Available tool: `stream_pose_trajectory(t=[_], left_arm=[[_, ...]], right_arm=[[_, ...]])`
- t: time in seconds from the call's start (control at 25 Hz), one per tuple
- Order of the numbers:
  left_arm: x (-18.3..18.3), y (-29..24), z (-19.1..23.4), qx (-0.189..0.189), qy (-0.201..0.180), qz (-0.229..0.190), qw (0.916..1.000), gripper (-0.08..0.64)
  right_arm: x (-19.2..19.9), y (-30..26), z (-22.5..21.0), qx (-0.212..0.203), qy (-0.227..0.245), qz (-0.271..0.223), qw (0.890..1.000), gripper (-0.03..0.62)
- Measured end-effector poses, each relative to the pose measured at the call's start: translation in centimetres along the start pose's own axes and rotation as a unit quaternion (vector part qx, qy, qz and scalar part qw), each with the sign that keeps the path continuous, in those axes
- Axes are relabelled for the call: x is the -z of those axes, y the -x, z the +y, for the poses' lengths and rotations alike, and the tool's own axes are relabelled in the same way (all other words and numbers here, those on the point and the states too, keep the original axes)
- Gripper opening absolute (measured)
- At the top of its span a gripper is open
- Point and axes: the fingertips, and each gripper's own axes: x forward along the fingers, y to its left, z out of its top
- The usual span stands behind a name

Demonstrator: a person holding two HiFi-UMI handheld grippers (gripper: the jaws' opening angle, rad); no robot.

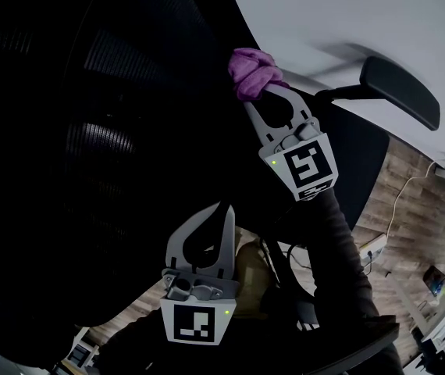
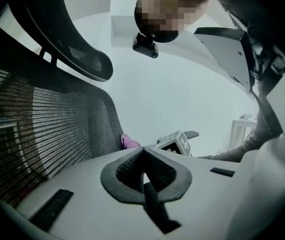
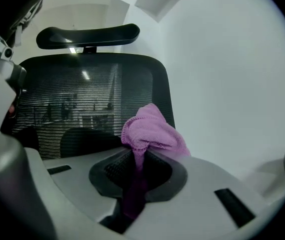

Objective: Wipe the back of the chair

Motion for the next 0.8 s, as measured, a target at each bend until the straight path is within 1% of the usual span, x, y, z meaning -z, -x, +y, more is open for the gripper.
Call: stream_pose_trajectory(t=[0.36, 0.56, 0.8], left_arm=[[-0.2, -0.6, 0.6, 0.000, -0.001, 0.002, 1.0000, 0.009], [0.0, -0.7, 0.9, 0.004, -0.004, 0.005, 1.0000, 0.009], [0.2, -1.1, 0.6, 0.008, -0.002, 0.001, 1.0000, 0.009]], right_arm=[[-0.7, -0.8, -1.7, 0.007, 0.014, -0.002, 1.000, 0.044], [-0.9, -1.3, -2.8, 0.022, 0.006, -0.002, 1.000, 0.044], [-0.8, -1.5, -4.1, 0.031, 0.009, -0.005, 0.999, 0.044]])
